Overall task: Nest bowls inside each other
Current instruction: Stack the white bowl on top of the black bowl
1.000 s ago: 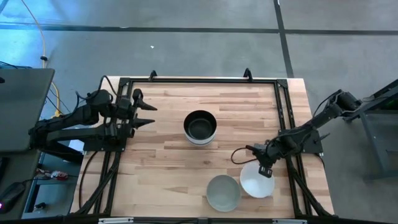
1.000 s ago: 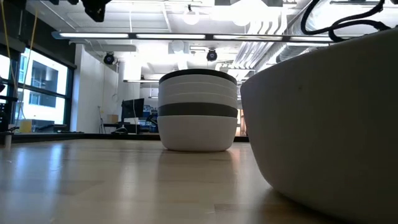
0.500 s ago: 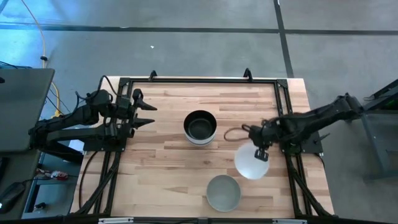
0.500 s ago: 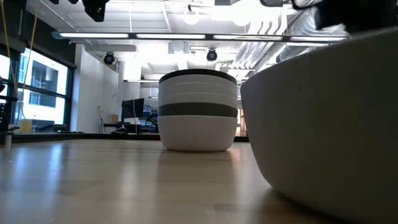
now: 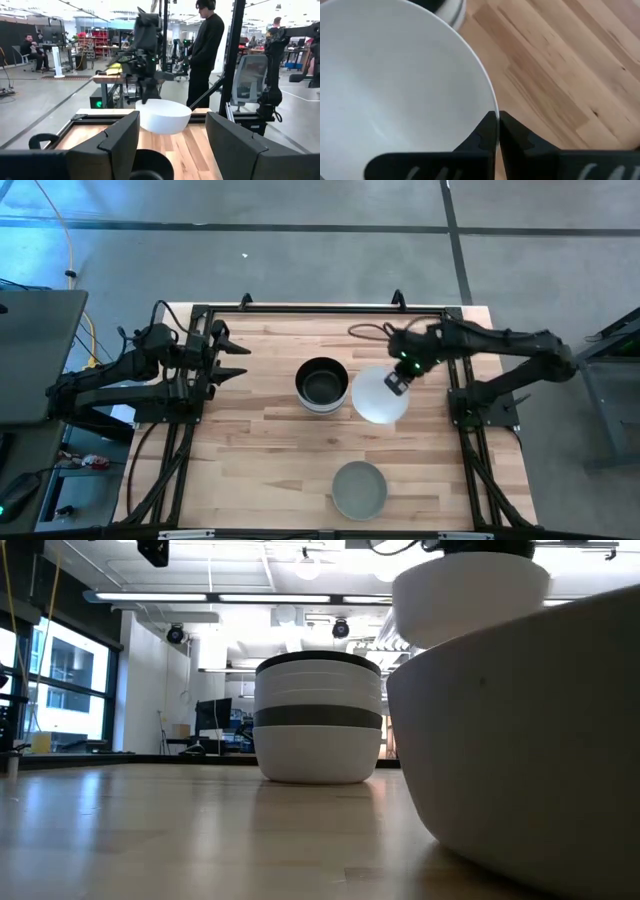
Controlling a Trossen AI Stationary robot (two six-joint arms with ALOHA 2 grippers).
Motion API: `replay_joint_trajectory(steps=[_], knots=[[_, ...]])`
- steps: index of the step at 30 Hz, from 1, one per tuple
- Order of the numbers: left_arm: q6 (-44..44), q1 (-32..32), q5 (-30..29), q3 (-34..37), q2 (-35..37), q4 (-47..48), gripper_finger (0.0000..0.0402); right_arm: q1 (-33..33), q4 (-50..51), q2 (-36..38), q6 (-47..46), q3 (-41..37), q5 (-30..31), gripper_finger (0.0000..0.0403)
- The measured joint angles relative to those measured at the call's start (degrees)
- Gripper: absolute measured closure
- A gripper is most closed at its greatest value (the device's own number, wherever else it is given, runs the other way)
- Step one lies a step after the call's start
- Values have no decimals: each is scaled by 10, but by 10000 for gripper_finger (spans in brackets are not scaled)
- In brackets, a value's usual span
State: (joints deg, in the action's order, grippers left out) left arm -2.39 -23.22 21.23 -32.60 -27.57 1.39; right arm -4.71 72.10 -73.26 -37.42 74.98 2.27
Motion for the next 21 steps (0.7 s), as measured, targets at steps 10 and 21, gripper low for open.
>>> replay_joint_trajectory(steps=[10, 21], knots=[[-4, 0, 0, 0, 0, 0, 186, -99, 32, -153, 51, 183, -67, 403], [-5, 0, 0, 0, 0, 0, 186, -134, 90, -329, 78, 395, -104, 403]])
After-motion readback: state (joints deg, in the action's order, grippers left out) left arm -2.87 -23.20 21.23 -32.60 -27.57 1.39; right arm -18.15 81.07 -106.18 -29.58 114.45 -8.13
